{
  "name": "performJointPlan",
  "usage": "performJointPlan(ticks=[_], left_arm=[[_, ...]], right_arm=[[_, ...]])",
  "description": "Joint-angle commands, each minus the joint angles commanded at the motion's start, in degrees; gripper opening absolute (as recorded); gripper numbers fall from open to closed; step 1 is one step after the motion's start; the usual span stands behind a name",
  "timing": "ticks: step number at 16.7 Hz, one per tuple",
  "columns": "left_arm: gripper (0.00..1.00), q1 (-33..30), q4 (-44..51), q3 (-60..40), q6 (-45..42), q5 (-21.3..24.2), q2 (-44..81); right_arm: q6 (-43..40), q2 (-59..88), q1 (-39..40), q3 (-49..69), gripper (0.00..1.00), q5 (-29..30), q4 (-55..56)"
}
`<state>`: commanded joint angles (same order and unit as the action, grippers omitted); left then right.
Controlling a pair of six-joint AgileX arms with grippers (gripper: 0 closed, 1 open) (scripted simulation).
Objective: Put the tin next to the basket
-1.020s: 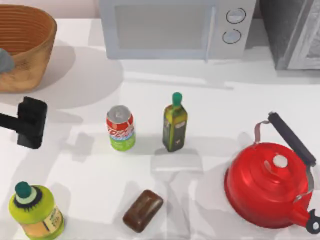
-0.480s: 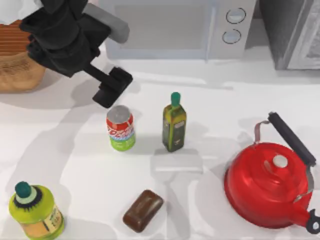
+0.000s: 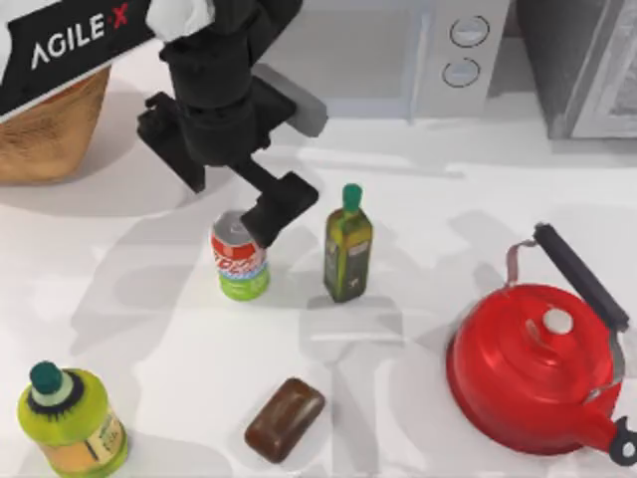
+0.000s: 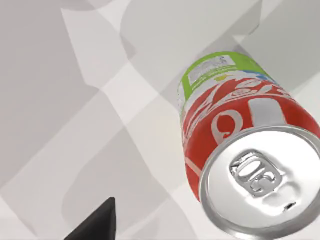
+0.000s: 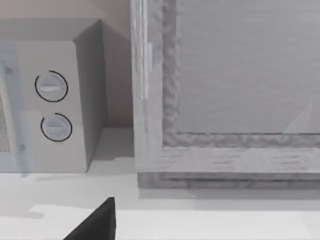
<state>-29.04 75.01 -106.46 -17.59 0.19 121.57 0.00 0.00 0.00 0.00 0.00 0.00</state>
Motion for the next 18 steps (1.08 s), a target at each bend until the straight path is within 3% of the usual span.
performJointPlan(ticks=[5, 12, 16, 18], left_arm=[[1.00, 0.2, -0.3, 0.3, 0.0, 0.0, 0.0], [1.00, 0.1, -12.0, 10.2, -0.1, 0.0, 1.7], [1.00, 0.1, -12.7, 10.8, -0.1, 0.0, 1.9], [0.85, 0.1, -12.7, 10.8, -0.1, 0.0, 1.9]], right_arm=[[0.0, 0.0, 0.0, 0.0, 1.00, 0.0, 0.0], [0.0, 0.0, 0.0, 0.0, 1.00, 0.0, 0.0], [0.0, 0.0, 0.0, 0.0, 1.00, 0.0, 0.0], [0.0, 0.0, 0.0, 0.0, 1.00, 0.0, 0.0]])
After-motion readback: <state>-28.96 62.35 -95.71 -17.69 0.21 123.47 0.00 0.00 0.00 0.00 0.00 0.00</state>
